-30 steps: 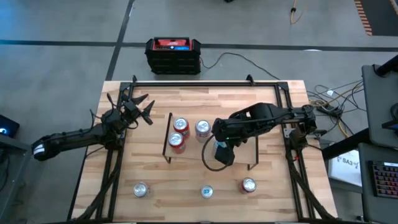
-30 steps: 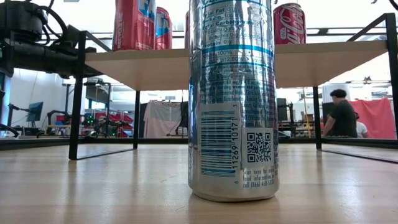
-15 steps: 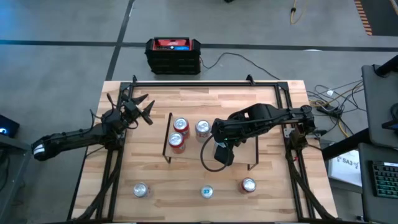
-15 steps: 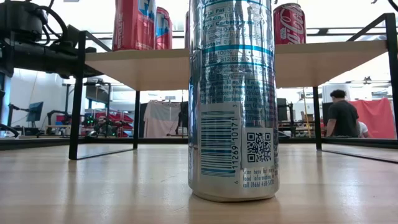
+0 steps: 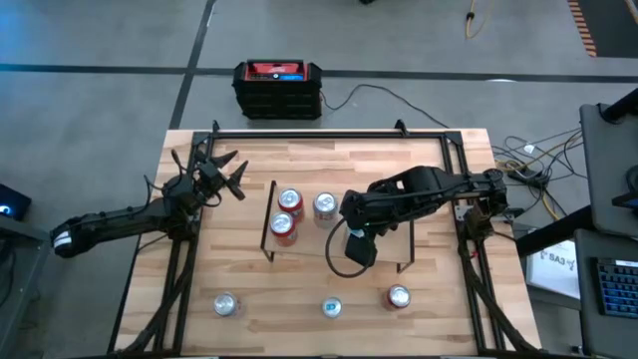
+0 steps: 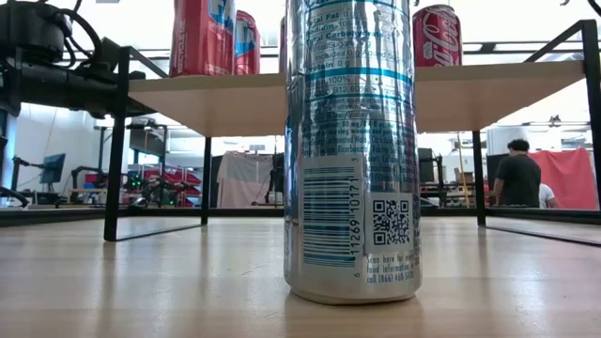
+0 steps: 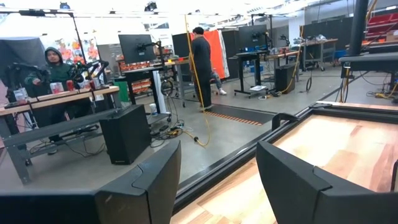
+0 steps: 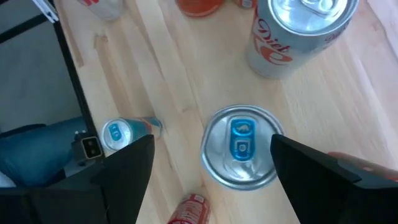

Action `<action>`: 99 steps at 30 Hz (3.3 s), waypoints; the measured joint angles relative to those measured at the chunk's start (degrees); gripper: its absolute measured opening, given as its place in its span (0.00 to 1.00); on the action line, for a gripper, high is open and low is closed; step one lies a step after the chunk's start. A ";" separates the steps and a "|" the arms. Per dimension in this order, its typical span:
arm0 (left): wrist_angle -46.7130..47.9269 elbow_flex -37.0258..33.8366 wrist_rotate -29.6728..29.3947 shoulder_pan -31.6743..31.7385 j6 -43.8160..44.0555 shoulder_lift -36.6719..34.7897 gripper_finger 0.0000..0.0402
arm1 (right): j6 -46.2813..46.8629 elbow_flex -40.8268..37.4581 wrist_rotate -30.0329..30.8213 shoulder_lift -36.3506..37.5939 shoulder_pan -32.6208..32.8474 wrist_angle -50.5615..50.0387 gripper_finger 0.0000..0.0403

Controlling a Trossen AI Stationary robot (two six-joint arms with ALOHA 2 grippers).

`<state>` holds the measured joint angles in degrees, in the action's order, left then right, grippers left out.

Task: Place canned beverage on shelf
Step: Put the right blue soda can on the shelf

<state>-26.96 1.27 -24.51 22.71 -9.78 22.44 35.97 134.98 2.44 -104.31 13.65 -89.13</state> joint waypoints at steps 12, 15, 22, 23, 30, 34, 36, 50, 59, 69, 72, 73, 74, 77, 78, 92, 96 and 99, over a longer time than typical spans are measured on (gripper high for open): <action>0.00 -0.01 0.00 0.01 0.00 -0.01 0.49 | -1.93 0.00 2.13 0.76 -0.04 -0.84 0.77; 0.00 0.00 0.00 0.00 0.00 0.00 0.49 | -2.16 0.00 2.21 0.68 -0.05 -0.85 0.77; 0.00 -0.02 0.00 0.00 0.00 -0.01 0.49 | -0.41 -0.13 3.25 0.08 -0.30 -0.90 0.77; 0.00 -0.02 0.00 0.01 0.00 -0.02 0.49 | -0.38 -0.16 3.36 -0.04 -0.30 -0.89 0.77; 0.00 -0.02 0.00 0.01 0.00 0.00 0.49 | -0.55 -1.20 4.57 -0.04 -0.36 -0.95 0.77; 0.00 -0.02 0.00 0.00 0.00 -0.01 0.49 | -1.94 -1.31 5.69 -0.11 -0.41 -0.90 0.77; 0.00 0.00 0.00 0.01 0.00 -0.02 0.49 | -2.35 -1.31 5.70 -0.07 -0.44 -0.90 0.77; 0.00 -0.01 0.00 0.01 0.00 0.00 0.49 | -4.07 -3.96 5.35 -0.07 -0.46 -0.84 0.77; 0.00 -0.01 0.00 0.01 0.00 -0.01 0.49 | -4.04 -4.57 4.58 -0.07 -0.41 -0.88 0.77; 0.00 -0.01 0.00 -0.01 0.00 -0.01 0.49 | -2.40 -4.74 3.01 -0.07 -0.44 -0.88 0.66; 0.00 -0.01 0.00 0.01 0.00 -0.02 0.49 | -2.26 -4.74 2.62 -0.07 -0.44 -0.85 0.60; 0.00 -0.02 0.00 0.01 0.00 0.00 0.49 | -1.64 -4.74 2.47 -0.07 -0.44 -0.86 0.58; 0.00 -0.02 0.00 0.01 0.00 0.00 0.49 | -0.83 -4.74 2.47 -0.07 -0.44 -0.84 0.57; 0.00 -0.02 0.00 -0.01 0.00 -0.01 0.49 | 0.10 -4.74 2.44 -0.07 -0.46 -0.82 0.56; -0.01 0.00 -0.01 0.01 0.00 -0.01 0.49 | 0.41 -4.74 2.44 -0.07 -0.46 -0.82 0.56; 0.00 -0.02 -0.02 -0.01 0.00 -0.02 0.49 | 15.43 -4.74 3.60 -0.05 -0.94 -0.90 0.58; 0.00 0.00 0.00 0.00 0.00 -0.02 0.49 | 19.19 -4.74 3.71 -0.05 -0.94 -0.91 0.59; 0.00 -0.02 -0.01 0.01 0.00 -0.01 0.49 | 21.50 -4.74 3.69 -0.04 -0.94 -0.90 0.59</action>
<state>-26.96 1.26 -24.52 22.72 -9.78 22.43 57.46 130.23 6.13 -104.36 12.71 -90.04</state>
